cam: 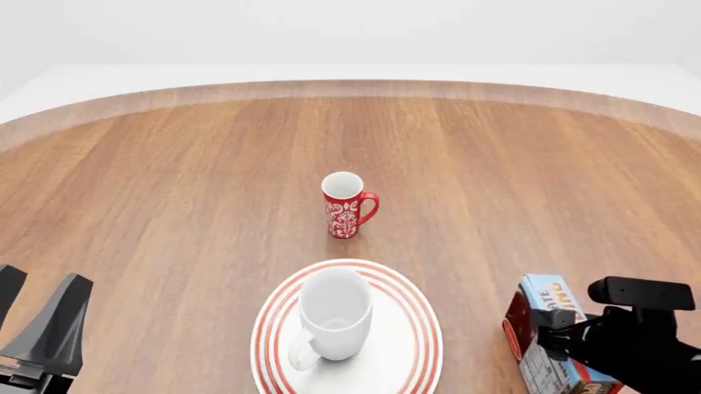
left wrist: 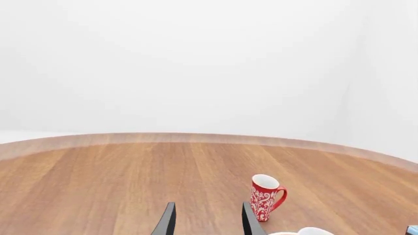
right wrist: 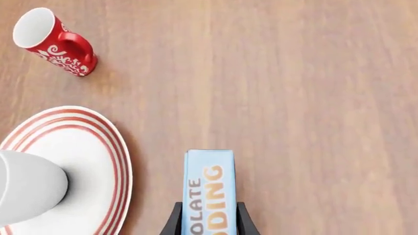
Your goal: Pick up the white mug and put it on the plate, and put the chocolate pudding to the right of the plate.
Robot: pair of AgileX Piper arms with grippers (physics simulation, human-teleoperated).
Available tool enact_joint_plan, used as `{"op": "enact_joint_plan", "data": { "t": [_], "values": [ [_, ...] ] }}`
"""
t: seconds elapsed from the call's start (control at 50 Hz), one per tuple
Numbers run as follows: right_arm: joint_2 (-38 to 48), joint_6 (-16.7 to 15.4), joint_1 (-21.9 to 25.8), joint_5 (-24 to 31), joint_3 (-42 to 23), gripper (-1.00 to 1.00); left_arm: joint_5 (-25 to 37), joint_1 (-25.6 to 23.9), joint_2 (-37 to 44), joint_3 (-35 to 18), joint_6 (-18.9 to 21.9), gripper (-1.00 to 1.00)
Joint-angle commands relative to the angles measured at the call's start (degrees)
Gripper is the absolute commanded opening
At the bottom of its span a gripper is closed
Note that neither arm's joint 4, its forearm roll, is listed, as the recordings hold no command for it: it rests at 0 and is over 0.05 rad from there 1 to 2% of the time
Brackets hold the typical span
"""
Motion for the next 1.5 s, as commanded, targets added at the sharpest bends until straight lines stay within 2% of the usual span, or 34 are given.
{"op": "enact_joint_plan", "data": {
  "t": [0.02, 0.38, 0.4, 0.76, 1.32, 1.42, 1.5],
  "values": [
    [1.14, 1.34, 0.24, -1.74, 1.25, -1.0, -0.01, 0.01, 0.0, 0.0, 0.0, 1.0],
    [1.66, 1.61, 0.37, -2.76, 1.97, -1.0, 0.0, -0.01, 0.0, 0.0, 0.01, 1.0],
    [1.77, 1.62, 0.38, -2.88, 2.05, 1.0, -0.01, 0.01, 0.0, 0.0, 0.02, 1.0],
    [1.84, 1.76, 0.52, -2.7, 1.85, 1.0, 0.01, -0.01, 0.0, 0.0, -0.01, 1.0],
    [-4.99, -1.19, -0.95, 7.28, -7.58, 1.0, 0.01, 0.01, 0.0, 0.0, 0.01, 1.0],
    [-8.7, -4.17, -2.15, 11.04, -12.91, 1.0, -0.02, -0.03, 0.0, 0.0, 0.03, 1.0],
    [-9.69, -4.93, -2.75, 12.4, -15.31, 1.0, -0.02, -0.02, 0.0, 0.0, 0.03, 1.0]
  ]
}}
